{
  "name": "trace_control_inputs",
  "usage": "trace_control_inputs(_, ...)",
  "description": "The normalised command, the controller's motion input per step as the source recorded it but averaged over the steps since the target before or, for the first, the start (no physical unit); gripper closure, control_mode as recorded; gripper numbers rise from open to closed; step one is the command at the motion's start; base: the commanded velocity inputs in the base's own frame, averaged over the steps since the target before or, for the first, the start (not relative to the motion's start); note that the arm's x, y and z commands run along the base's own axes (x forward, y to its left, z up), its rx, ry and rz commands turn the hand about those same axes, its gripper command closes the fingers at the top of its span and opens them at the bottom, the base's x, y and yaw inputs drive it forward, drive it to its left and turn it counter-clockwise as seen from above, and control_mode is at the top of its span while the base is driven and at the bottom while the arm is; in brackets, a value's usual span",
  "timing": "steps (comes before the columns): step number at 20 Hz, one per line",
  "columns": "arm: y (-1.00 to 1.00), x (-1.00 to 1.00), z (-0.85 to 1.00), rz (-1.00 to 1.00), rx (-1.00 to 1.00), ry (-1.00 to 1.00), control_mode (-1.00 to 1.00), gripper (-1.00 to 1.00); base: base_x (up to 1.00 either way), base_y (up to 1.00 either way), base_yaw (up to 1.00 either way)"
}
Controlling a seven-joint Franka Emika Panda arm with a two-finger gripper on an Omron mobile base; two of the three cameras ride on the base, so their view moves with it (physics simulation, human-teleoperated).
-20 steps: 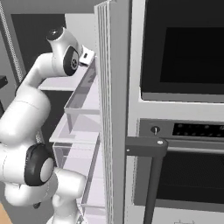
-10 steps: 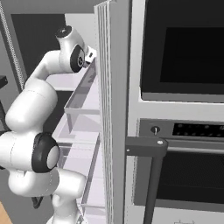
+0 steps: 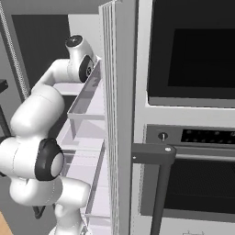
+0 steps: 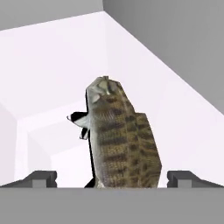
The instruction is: Place one squash and one fish in each tupperware on the nearby counter, to pack two identical lunches.
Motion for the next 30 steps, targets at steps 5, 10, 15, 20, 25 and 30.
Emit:
trace_control_inputs(5, -0.13, 0.27, -0.28, 0.08, 0.00, 0.00, -1.00, -1.00, 0.00, 0.00, 0.00)
trace_control_inputs(10, -0.16, 0.13, -0.21, 0.08, 0.00, 0.00, -1.00, -1.00, 0.00, 0.00, 0.00)
trace_control_inputs(15, 0.00, 0.01, -0.52, 0.04, -0.04, 0.00, -1.00, -1.00, 0.00, 0.00, 0.00)
trace_control_inputs(20, 0.00, 0.00, -0.12, 0.00, 0.00, 0.08, -1.00, -1.00, 0.00, 0.00, 0.00)
trace_control_inputs(25, 0.00, 0.00, -0.15, 0.00, 0.00, 0.13, -1.00, 1.00, 0.00, 0.00, 0.00)
trace_control_inputs(30, 0.00, -0.01, -0.17, 0.00, 0.00, 0.14, -1.00, 1.00, 0.00, 0.00, 0.00)
